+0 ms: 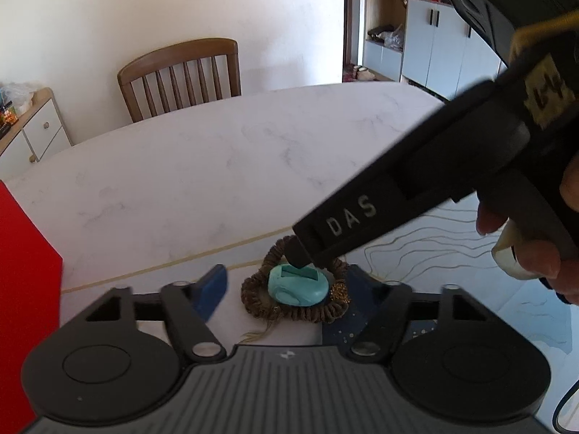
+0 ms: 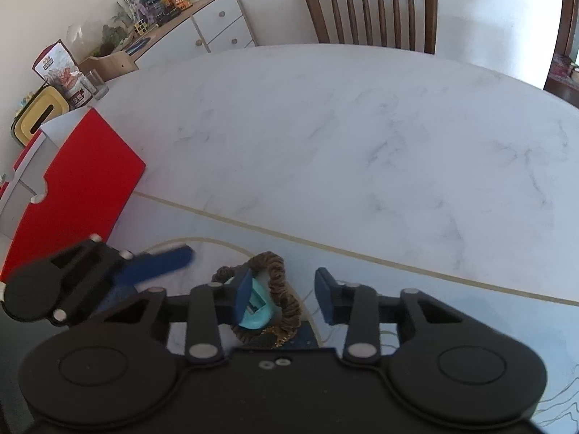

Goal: Organize objects
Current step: 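Grasp the teal soap dish with the left gripper while the right grasps the brown bead bracelet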

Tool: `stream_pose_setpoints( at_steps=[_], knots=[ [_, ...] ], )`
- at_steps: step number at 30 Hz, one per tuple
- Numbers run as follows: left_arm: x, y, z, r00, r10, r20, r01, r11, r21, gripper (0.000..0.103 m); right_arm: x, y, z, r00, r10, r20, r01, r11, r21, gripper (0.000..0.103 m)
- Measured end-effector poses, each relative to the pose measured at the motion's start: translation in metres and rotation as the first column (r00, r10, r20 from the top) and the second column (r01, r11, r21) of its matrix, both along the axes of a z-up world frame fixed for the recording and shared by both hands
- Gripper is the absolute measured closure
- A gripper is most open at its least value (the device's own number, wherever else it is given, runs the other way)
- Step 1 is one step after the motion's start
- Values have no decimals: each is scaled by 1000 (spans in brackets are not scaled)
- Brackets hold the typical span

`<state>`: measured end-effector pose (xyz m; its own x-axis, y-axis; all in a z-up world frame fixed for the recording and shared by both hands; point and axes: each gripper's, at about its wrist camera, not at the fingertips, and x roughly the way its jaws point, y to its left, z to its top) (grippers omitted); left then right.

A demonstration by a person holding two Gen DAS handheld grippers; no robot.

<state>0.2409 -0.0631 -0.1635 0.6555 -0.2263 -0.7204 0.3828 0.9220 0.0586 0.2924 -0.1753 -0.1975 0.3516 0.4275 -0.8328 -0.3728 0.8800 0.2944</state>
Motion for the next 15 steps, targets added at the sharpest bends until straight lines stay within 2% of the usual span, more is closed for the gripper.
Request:
stream_pose_setpoints(
  at_steps=[2,8,15],
  knots=[
    [-1,-2,-2,1000,-8,0,8,1000,6,44,2,0,-1,1000,1,-13,0,1000,10,74],
    [-7,-11,-3,999,-44,12,44,999,17,54,4,0,-2,1000,9,-25,-9,1000,25,85],
    [-3,-2,-1,999,-29,-31,28,999,-40,62,5,0,-2,999,7,-32,-6,999,34,91]
  ],
)
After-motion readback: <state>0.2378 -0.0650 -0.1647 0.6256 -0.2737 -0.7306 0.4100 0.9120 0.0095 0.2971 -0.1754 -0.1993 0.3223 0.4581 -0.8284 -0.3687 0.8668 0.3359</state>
